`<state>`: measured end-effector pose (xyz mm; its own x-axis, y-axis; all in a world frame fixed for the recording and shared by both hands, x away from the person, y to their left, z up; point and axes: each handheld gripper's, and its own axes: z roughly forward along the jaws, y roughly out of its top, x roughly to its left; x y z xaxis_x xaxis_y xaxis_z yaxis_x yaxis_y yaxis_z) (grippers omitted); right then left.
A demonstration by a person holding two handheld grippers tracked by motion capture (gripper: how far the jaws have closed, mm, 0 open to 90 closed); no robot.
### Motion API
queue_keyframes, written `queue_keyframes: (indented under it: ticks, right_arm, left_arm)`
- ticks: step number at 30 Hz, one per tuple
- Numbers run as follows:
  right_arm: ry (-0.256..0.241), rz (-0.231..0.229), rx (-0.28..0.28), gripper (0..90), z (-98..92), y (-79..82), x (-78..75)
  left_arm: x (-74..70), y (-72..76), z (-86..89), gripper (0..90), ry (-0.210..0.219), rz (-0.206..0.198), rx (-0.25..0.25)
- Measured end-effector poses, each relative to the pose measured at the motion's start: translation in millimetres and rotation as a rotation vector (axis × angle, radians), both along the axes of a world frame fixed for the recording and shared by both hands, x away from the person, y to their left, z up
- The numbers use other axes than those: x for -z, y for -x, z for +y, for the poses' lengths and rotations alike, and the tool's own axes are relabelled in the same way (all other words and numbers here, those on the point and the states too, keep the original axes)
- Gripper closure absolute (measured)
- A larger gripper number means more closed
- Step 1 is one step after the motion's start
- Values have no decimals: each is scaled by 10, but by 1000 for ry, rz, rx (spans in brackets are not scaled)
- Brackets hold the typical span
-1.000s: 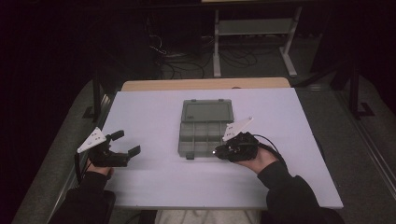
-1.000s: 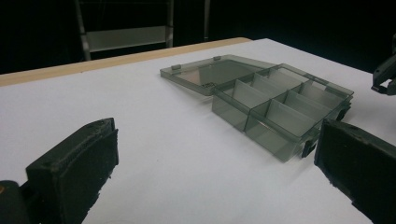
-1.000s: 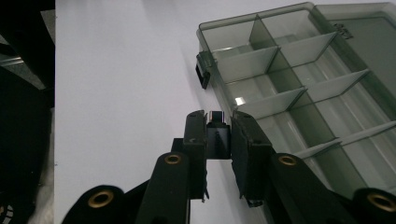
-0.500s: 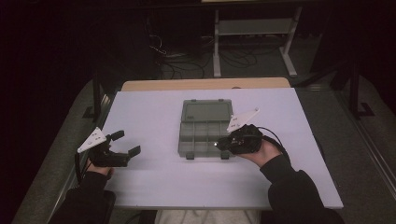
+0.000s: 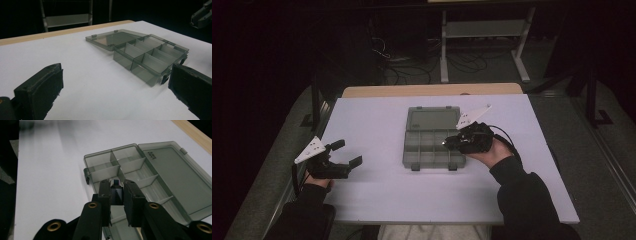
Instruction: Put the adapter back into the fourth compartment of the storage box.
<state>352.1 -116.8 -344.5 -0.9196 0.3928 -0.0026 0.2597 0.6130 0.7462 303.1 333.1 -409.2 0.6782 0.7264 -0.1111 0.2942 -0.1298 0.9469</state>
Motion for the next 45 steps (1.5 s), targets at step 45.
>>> queue_keyframes:
  ticks: [45]
  right_arm:
    - [-15,24,121,754,-195,-371,110]
  left_arm:
    - [-1,2,0,0,5,1,0]
